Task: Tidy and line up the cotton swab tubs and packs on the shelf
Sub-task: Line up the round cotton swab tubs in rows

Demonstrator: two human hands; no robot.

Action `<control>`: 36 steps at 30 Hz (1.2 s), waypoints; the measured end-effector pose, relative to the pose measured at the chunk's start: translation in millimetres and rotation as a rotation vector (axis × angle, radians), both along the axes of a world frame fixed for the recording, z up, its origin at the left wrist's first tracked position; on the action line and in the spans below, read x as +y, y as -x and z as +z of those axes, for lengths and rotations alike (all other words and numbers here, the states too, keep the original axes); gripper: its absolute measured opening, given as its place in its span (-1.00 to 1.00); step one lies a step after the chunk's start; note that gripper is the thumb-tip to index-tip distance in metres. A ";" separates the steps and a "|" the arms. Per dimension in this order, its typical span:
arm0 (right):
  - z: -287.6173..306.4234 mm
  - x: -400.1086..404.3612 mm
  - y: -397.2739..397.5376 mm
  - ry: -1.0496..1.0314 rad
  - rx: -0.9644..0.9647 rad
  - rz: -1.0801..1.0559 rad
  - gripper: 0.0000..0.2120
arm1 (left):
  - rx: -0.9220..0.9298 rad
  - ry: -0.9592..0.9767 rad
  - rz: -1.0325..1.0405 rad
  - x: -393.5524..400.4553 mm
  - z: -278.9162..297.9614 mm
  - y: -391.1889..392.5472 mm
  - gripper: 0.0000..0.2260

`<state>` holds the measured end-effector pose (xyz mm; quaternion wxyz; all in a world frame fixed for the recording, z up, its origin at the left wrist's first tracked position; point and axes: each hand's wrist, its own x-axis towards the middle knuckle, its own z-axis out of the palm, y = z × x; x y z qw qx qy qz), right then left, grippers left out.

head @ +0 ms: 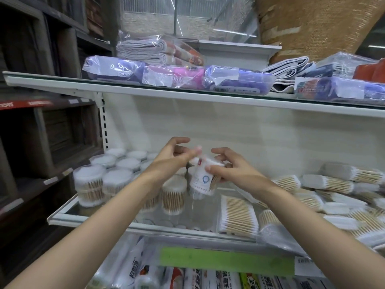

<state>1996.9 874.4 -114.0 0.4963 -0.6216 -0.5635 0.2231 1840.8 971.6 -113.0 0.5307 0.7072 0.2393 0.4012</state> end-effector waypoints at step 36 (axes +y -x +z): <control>17.0 -79.7 -93.3 0.180 -0.514 -0.216 -0.76 | 0.773 -0.928 -0.341 -42.0 -13.3 -116.4 -0.49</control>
